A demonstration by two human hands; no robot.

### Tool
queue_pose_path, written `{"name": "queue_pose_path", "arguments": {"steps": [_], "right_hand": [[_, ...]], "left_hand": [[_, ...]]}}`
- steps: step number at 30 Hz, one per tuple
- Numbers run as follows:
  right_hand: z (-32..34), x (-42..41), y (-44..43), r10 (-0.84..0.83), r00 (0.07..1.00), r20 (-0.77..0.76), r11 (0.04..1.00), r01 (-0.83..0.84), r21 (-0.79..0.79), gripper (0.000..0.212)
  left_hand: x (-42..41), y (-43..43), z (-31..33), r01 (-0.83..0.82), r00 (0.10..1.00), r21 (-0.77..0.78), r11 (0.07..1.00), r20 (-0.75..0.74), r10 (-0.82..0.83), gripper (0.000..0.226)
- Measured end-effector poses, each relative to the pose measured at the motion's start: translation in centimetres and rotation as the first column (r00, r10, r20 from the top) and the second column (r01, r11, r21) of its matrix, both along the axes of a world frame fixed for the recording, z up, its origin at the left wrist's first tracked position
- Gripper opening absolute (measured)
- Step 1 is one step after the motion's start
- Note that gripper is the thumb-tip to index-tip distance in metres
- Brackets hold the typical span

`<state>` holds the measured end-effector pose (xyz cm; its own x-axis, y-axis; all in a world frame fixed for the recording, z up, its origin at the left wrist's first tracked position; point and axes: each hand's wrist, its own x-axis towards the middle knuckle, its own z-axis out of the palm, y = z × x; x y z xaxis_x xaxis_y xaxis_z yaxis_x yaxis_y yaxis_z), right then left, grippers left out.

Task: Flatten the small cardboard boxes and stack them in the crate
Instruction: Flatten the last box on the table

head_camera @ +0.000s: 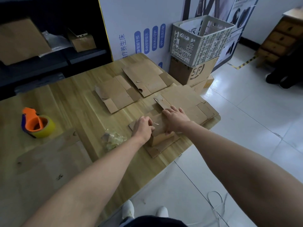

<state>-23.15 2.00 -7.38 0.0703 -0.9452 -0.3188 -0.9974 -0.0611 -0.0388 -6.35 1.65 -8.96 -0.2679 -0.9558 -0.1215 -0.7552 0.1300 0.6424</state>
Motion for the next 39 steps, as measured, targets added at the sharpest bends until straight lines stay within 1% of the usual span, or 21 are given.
{"name": "queue_pose_path", "arguments": {"steps": [2,4,8,12,16,17,19,20,27,29,33,36,39], "right_hand": [[0.1,0.2,-0.2,-0.001,1.000,-0.007,1.000,0.001,0.001,0.101],[0.2,0.3,-0.4,-0.007,1.000,-0.014,1.000,0.008,0.005,0.101],[0.3,0.3,-0.5,-0.021,1.000,-0.001,1.000,0.021,0.013,0.103],[0.3,0.4,-0.4,-0.025,1.000,0.004,1.000,0.025,0.007,0.104],[0.2,0.3,-0.3,-0.038,0.999,0.023,0.999,0.037,0.003,0.105],[0.2,0.3,-0.2,-0.037,0.999,0.029,0.999,0.037,0.000,0.104],[0.3,0.4,-0.2,-0.033,0.999,0.028,0.999,0.033,-0.008,0.103],[0.4,0.5,-0.1,-0.033,0.999,0.027,0.999,0.033,-0.008,0.102],[0.8,0.3,0.6,-0.051,0.998,0.032,0.998,0.050,0.023,0.103],[1.1,0.4,0.7,-0.057,0.998,0.031,0.998,0.056,0.030,0.105],[1.2,0.4,0.7,-0.060,0.997,0.049,0.998,0.059,0.032,0.104],[1.1,0.3,0.7,-0.055,0.996,0.066,0.998,0.054,0.024,0.103],[0.7,0.1,0.5,-0.065,0.994,0.090,0.998,0.064,0.021,0.103]], "left_hand": [[0.2,-0.2,0.1,-0.008,0.999,0.021,1.000,-0.042,0.009,0.019],[0.3,-0.4,0.1,0.004,0.998,0.035,0.999,-0.058,-0.002,0.021],[0.2,-0.7,0.1,0.006,0.998,0.041,0.999,-0.066,-0.003,0.015],[-0.1,-0.7,-0.1,0.012,0.999,0.053,0.999,-0.036,-0.010,0.005],[-0.3,-0.5,-0.4,0.039,0.999,0.030,0.999,-0.005,-0.039,0.006],[-0.2,-0.6,-0.4,0.041,0.999,0.028,0.999,-0.012,-0.040,0.011],[-0.2,-0.7,-0.2,0.053,0.998,0.043,0.998,-0.016,-0.053,0.029],[-0.2,-0.7,-0.1,0.056,0.998,0.049,0.997,-0.010,-0.055,0.033],[-0.7,-0.4,-0.1,0.073,0.996,-0.010,0.997,0.045,-0.072,0.021],[-0.8,-0.3,0.0,0.097,0.991,-0.038,0.995,0.092,-0.093,0.014],[-1.0,-0.4,0.2,0.156,0.976,-0.058,0.986,0.159,-0.146,0.007],[-1.5,-0.8,0.5,0.147,0.973,-0.059,0.987,0.187,-0.134,0.025],[-2.7,-1.0,0.4,0.149,0.953,-0.090,0.985,0.278,-0.119,0.042]]}}
